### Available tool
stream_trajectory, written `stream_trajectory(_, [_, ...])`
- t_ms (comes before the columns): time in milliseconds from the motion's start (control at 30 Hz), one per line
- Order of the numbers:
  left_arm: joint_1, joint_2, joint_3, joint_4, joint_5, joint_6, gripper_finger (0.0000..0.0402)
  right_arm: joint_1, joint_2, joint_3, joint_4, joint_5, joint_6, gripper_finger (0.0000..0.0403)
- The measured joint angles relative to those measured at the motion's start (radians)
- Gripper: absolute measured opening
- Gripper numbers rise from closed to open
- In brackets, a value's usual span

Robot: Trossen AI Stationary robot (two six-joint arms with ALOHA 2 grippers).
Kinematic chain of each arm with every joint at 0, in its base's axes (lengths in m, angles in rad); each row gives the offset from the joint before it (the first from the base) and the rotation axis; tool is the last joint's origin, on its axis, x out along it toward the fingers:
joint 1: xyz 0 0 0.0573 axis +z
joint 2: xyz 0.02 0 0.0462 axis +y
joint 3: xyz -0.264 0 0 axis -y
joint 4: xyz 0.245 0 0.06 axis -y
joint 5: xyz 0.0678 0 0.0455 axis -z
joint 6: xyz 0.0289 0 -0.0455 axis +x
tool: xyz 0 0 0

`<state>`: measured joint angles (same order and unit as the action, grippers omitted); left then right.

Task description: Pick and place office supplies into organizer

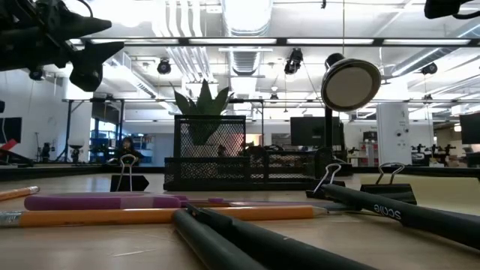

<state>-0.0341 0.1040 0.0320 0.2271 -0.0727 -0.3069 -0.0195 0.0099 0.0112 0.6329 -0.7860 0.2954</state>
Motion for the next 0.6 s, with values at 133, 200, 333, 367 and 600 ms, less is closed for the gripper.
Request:
stream_trajectory(133, [0.0,0.0,0.0,0.0,0.0,0.0,0.0182,0.0,0.0,0.0,0.022,0.065,-0.097,0.0398])
stream_trajectory(200, [0.0,0.0,0.0,0.0,0.0,0.0,0.0182,0.0,0.003,0.0,0.02,0.158,-0.095,0.0398])
stream_trajectory(333, [0.0,0.0,0.0,0.0,0.0,0.0,0.0182,0.0,0.012,0.0,0.034,0.362,0.059,0.0398])
stream_trajectory(367, [0.0,0.0,0.0,0.0,0.0,0.0,0.0182,0.0,0.011,0.0,0.042,0.411,0.099,0.0398])
stream_trajectory(600, [0.0,0.0,0.0,0.0,0.0,0.0,0.0182,0.003,0.061,0.0,0.063,0.82,0.477,0.0398])
